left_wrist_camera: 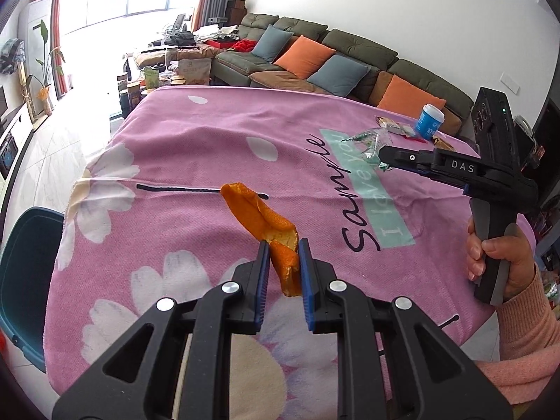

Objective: Collect trash
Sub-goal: 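Grasp the orange wrapper with the left tool while the right grasps the clear plastic wrapper, then carry the held orange wrapper and plastic wrapper over the teal bin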

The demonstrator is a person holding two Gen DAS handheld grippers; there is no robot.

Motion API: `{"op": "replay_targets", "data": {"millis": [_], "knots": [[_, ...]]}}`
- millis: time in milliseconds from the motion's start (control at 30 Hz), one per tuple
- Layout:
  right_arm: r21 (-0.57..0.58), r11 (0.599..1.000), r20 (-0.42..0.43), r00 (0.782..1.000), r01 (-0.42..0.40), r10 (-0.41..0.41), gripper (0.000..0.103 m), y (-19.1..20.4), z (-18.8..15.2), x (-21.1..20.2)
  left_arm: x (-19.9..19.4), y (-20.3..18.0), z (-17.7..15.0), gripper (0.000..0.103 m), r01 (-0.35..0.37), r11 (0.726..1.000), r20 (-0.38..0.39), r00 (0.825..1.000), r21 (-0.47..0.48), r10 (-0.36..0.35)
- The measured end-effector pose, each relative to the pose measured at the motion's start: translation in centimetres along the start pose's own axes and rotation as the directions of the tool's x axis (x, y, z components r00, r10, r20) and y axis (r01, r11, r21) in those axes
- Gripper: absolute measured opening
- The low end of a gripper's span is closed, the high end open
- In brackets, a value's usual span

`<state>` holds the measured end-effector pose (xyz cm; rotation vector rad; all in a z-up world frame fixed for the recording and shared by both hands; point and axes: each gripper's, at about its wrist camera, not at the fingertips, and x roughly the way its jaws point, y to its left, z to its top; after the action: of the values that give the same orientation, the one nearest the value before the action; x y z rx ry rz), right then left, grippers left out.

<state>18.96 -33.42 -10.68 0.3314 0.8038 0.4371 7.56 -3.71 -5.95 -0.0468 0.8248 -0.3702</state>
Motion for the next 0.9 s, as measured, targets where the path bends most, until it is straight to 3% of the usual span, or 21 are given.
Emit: {"op": "replay_targets", "data": {"millis": [267,900], "knots": [[-0.07,0.996,0.01,0.998,-0.064,0.065,0.037,3.6,-1.0,-0.7,-1.5,1.5,-0.4,0.017,-0.027,0.999,0.02,0.999,-0.033,0.027],[-0.217,0.941,-0.09,0.965,-0.26,0.246,0.036,12.6,-2.9,1.8,-5.6,4.9,-1.5,0.017,-0.113,0.988,0.075,0.99,-0.109,0.121]]}}
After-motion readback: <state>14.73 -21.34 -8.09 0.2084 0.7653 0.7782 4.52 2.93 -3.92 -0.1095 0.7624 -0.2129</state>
